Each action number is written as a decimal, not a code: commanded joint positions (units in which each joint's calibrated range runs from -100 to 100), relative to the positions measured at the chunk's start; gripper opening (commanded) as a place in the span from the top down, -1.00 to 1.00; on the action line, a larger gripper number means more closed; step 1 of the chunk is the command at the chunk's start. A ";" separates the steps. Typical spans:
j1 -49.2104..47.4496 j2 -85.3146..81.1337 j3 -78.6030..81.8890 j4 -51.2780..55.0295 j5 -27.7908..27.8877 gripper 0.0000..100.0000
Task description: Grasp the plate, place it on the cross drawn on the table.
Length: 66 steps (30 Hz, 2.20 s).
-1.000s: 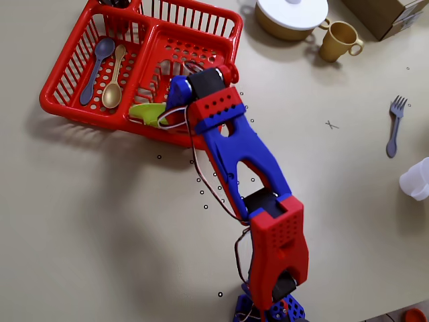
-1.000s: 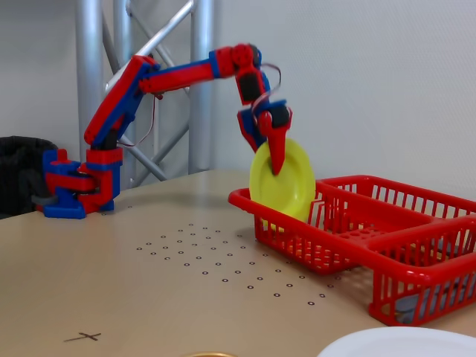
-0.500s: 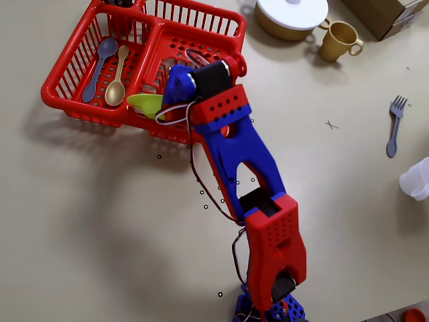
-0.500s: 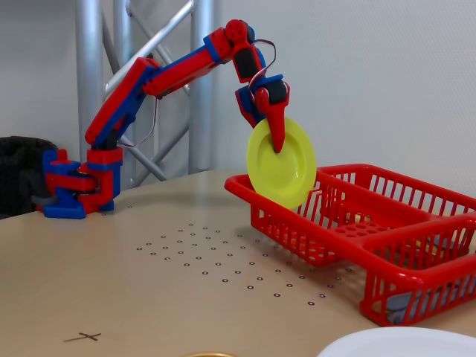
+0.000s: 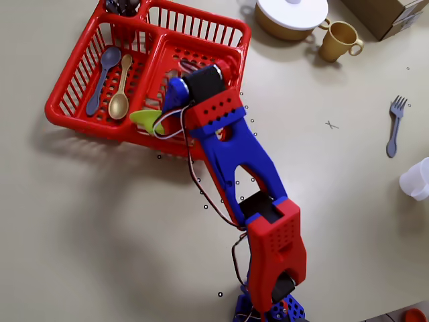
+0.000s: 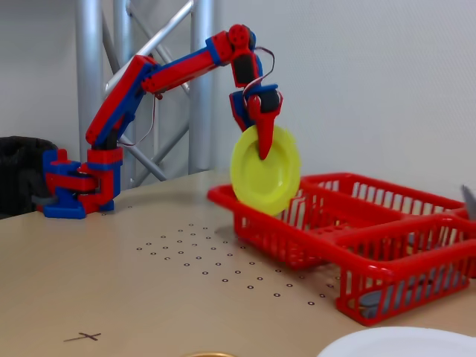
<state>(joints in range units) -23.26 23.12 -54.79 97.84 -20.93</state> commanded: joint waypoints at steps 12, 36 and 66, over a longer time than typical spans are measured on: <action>2.30 -6.47 -22.36 -1.22 -1.27 1.00; 29.29 -17.20 -9.31 -9.75 16.80 1.00; 56.78 -39.77 71.38 -60.13 28.86 1.00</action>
<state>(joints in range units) 32.73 -10.21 16.27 42.15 7.45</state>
